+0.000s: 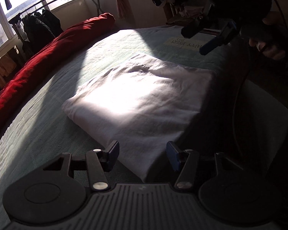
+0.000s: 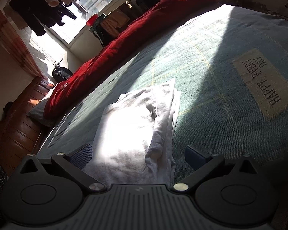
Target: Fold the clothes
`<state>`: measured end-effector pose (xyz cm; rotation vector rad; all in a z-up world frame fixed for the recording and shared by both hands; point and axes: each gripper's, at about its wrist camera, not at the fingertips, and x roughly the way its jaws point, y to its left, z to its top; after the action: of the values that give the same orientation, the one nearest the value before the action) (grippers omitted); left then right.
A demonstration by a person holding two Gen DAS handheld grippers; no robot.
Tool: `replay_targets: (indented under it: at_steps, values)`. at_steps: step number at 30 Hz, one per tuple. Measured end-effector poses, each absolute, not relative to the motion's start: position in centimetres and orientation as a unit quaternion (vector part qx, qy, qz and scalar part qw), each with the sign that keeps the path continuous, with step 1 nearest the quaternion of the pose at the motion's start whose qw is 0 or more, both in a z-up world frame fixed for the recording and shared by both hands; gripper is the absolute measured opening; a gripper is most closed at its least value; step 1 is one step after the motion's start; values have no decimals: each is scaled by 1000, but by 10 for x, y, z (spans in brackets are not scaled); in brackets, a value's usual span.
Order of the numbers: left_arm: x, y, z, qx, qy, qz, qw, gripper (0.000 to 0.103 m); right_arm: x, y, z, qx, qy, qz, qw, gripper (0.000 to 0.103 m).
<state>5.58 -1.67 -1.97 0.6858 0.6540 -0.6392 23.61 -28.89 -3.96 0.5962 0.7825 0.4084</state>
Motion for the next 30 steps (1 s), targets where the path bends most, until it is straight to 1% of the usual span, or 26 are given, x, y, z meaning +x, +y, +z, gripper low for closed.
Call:
replay_targets:
  at_steps: [2,4,6,10,17,22,27,30]
  values:
    - [49,-22,-35,377,295,-279,832,56,234,-284,-37,278,374,198,862,103]
    - [47,-25,-46,410,279,-260,829,56,232,-281,-34,273,373,200,864,103]
    - [46,-26,-49,421,265,-258,828,57,229,-280,-32,270,372,199,866,103]
    - [43,-27,-47,442,227,-245,832,57,225,-281,-28,268,369,193,869,103]
    - [54,-1,-36,369,262,-234,861,58,225,-276,-26,259,372,194,870,103]
    - [53,6,-34,352,283,-240,859,58,230,-271,-30,251,383,199,867,103]
    - [87,13,-22,229,318,-270,880,57,234,-265,-32,243,391,226,859,103]
    - [108,17,-15,151,336,-286,885,56,241,-259,-32,264,395,268,838,103]
